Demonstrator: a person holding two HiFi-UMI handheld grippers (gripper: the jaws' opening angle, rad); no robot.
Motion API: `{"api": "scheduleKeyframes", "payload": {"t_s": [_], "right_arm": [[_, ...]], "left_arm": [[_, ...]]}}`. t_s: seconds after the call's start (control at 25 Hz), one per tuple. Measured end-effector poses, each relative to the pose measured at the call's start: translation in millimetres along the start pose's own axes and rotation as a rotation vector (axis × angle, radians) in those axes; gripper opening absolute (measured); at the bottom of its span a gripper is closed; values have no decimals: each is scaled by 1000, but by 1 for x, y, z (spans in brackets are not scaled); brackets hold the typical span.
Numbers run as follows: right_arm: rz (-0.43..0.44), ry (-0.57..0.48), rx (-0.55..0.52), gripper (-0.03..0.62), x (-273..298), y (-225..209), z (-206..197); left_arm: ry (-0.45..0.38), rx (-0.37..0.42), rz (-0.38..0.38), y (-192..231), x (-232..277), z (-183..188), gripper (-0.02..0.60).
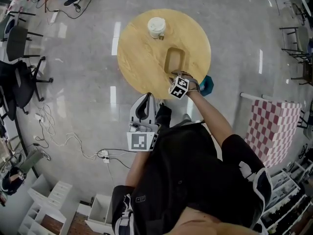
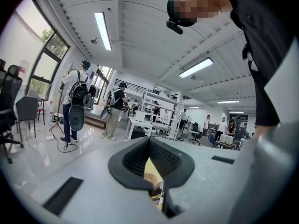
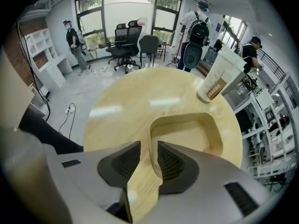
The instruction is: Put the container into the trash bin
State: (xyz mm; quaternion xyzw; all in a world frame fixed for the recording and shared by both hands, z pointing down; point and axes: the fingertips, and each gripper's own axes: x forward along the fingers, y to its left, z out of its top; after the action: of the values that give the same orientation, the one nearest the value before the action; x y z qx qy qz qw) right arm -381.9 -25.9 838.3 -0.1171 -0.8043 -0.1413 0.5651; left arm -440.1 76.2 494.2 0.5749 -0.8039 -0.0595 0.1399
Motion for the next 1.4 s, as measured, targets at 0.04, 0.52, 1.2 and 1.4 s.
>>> {"api": "scheduleKeyframes", "payload": {"t_s": [0.04, 0.52, 1.2, 1.4], "right_arm": [[2, 14, -14, 133, 5, 0, -1], [-6, 70, -64, 44, 21, -2, -3], [-145, -152, 238, 40, -100, -1, -41], [-238, -242, 376, 40, -153, -5, -81]], "left_arm": [[1, -2, 2, 2, 0, 0, 8], [9, -12, -4, 9, 0, -2, 8], [45, 6, -219, -60, 29, -18, 8], [34, 29, -298, -113, 39, -17, 8]]}}
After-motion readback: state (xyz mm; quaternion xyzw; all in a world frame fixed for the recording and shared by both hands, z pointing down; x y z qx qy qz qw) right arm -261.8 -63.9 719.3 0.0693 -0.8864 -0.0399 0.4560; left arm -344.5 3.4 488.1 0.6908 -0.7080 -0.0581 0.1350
